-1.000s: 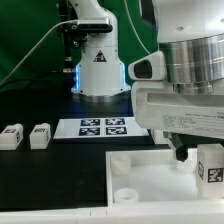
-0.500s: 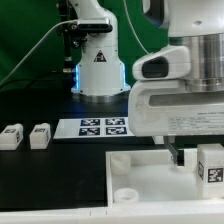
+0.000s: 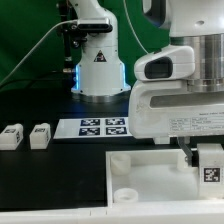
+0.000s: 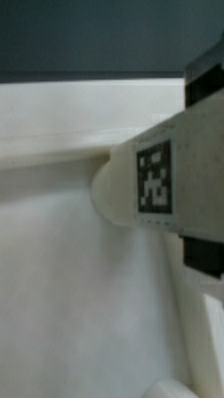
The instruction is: Assemble one leg
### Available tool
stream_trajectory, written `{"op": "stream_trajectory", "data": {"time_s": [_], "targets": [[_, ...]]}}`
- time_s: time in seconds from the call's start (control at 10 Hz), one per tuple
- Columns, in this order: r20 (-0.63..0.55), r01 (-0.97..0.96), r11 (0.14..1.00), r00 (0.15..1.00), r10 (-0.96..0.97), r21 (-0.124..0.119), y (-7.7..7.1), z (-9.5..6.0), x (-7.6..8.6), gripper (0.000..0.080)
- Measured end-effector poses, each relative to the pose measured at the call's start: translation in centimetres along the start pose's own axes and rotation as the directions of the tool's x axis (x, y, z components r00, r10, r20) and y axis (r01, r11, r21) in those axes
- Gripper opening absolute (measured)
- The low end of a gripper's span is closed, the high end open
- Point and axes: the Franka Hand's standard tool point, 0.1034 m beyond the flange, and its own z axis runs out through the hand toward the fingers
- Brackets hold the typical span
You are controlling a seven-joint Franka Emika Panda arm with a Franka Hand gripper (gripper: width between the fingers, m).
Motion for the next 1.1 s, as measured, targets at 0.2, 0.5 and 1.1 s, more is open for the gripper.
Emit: {"op": "stream_trajectory", "data": {"time_s": [0.2,0.5,1.1], "targets": [[0.000,0.000,1.000,1.000,0.000,0.000,0.00,0.00,0.00,0.0290],[-0.007,-0.111,0.994,0.994,0.111,0.005,-0.04,0.03,0.10,0.0290],[-0.008,-0.213,0.976,0.977,0.214,0.046,0.02,0.09,0.15,0.0292]]}}
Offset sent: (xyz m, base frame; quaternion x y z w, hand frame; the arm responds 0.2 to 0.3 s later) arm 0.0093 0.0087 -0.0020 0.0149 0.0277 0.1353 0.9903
